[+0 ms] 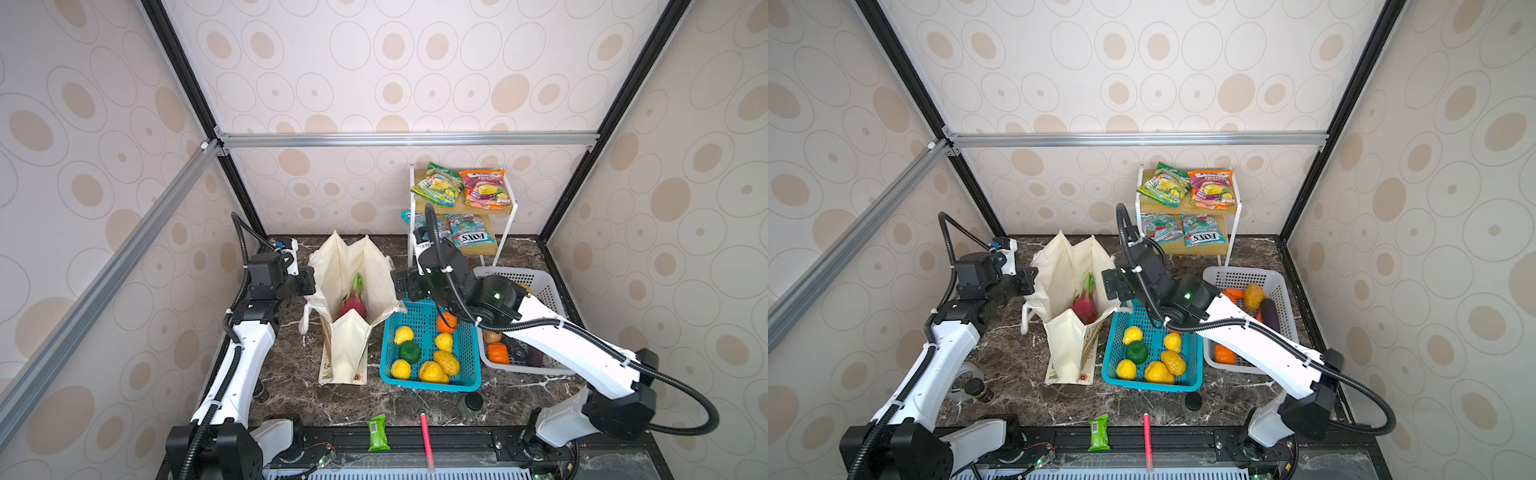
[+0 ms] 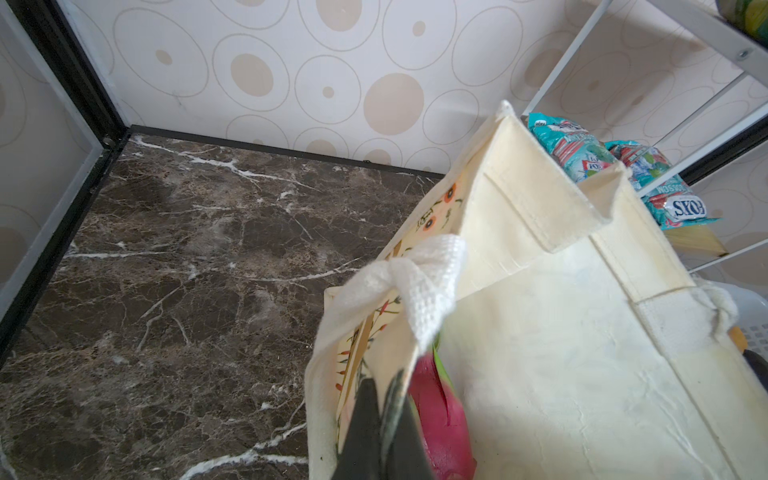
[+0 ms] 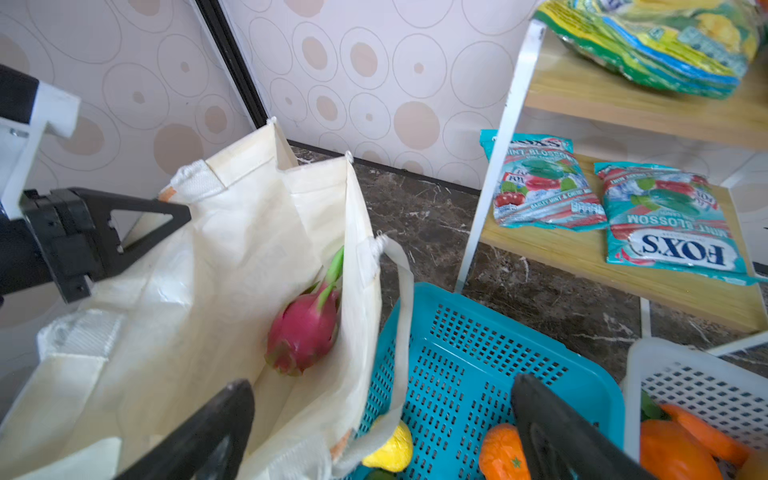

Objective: Place the food into the grocery bag and tie it
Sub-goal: 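Move the right gripper over the teal basket and lower toward the green fruit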

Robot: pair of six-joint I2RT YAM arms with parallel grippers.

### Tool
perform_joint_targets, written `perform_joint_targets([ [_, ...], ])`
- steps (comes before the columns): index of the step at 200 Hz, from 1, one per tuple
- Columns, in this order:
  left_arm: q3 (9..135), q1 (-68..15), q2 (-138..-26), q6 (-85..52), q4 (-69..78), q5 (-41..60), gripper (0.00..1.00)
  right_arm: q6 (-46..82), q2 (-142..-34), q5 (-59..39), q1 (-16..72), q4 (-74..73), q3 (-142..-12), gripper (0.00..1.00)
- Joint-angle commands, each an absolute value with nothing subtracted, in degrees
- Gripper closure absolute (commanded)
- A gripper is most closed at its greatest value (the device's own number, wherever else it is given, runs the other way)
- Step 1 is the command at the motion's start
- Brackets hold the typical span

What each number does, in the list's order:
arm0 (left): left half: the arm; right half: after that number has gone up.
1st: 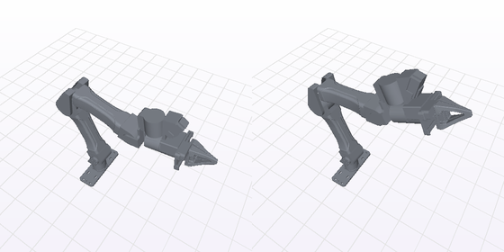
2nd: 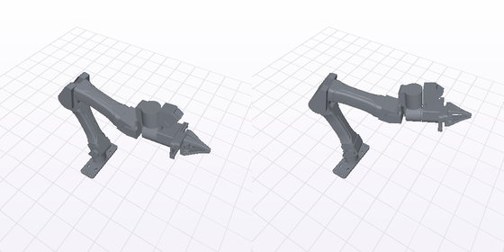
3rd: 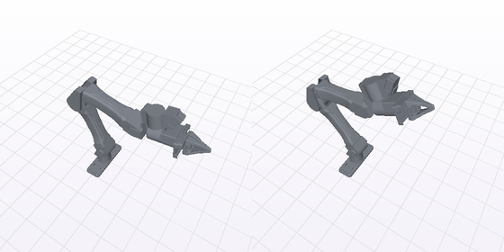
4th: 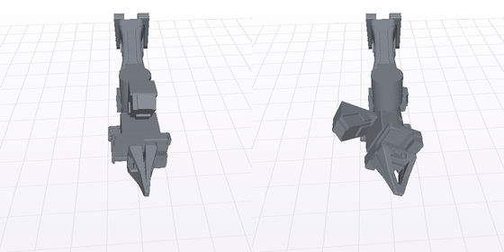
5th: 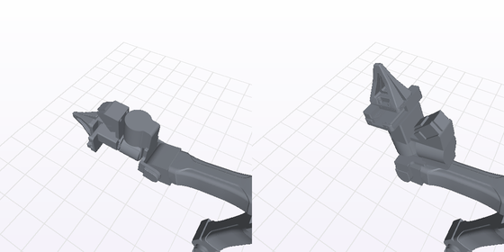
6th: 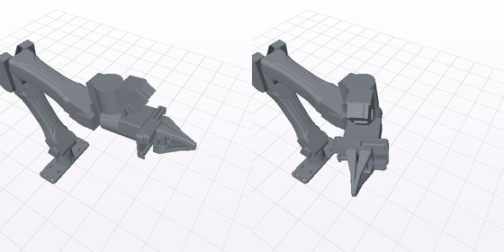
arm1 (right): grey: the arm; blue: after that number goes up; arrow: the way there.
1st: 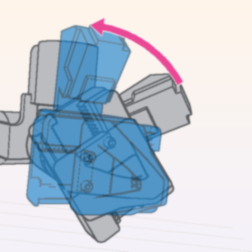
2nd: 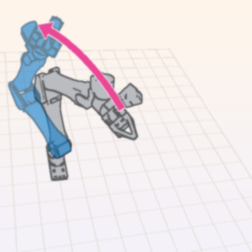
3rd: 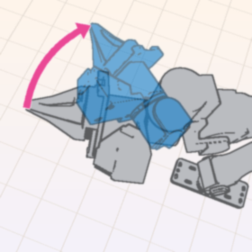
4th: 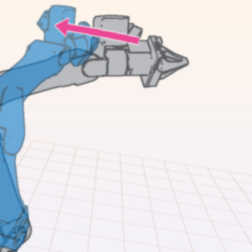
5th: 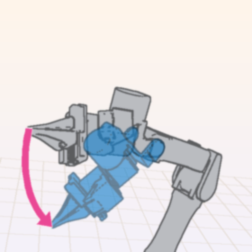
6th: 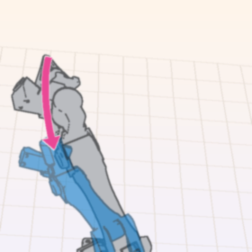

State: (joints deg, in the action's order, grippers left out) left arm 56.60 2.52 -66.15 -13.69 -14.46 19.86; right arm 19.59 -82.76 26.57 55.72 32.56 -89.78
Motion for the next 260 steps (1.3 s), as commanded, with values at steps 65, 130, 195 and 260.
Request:
perform_joint_targets([
  [65,56.67,2.81,-64.6,-13.91,-12.39,20.26,1.0,30.6,-76.08,25.57,53.66,46.07,-75.92,0.06],
  [130,55.24,2.81,-63.11,-14.41,-11.65,18.69,1.0,38.06,-72.85,9.96,53.78,36.38,-58.65,0.19],
  [195,55.92,2.77,-62.81,-14.25,-12.57,18.53,1.0,40.43,-83.09,4.43,54.07,28.13,-56.28,0.2],
  [260,55.29,2.8,-62.92,-14.35,-12.22,18.87,1.0,39.16,-91.24,6.24,55.2,27.15,-58.94,0.2],
])
